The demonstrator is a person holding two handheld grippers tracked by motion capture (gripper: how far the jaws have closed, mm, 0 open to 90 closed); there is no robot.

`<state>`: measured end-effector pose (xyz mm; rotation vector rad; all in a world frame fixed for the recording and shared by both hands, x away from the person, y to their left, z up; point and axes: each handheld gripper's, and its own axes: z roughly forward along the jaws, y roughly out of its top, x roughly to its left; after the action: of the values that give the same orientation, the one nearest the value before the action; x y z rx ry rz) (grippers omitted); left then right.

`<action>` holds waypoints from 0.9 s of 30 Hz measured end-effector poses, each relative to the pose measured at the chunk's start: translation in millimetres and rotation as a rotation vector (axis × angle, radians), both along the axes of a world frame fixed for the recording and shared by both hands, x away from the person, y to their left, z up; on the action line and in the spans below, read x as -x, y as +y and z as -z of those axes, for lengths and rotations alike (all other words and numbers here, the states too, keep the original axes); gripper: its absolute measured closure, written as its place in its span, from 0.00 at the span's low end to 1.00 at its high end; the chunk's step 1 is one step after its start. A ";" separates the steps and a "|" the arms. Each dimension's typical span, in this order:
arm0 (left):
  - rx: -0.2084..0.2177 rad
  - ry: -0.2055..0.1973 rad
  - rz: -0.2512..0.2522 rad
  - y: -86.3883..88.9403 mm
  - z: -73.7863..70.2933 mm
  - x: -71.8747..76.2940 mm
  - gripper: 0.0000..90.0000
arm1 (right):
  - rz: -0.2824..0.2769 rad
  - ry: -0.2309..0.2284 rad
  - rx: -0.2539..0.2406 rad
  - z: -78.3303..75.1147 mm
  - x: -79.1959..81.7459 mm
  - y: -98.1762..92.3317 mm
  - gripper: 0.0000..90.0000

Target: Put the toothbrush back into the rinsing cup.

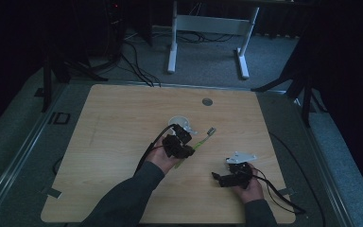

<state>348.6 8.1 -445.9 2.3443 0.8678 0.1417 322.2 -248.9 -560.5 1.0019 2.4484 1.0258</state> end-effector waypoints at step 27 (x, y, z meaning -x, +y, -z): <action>0.080 -0.057 -0.016 12.4 -3.4 -0.2 0.93 | 0.002 0.002 -0.003 0.0 0.2 0.2 0.14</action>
<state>348.8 20.5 -442.5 2.2486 0.8491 0.1767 322.1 -248.7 -560.5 1.0063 2.4484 1.0280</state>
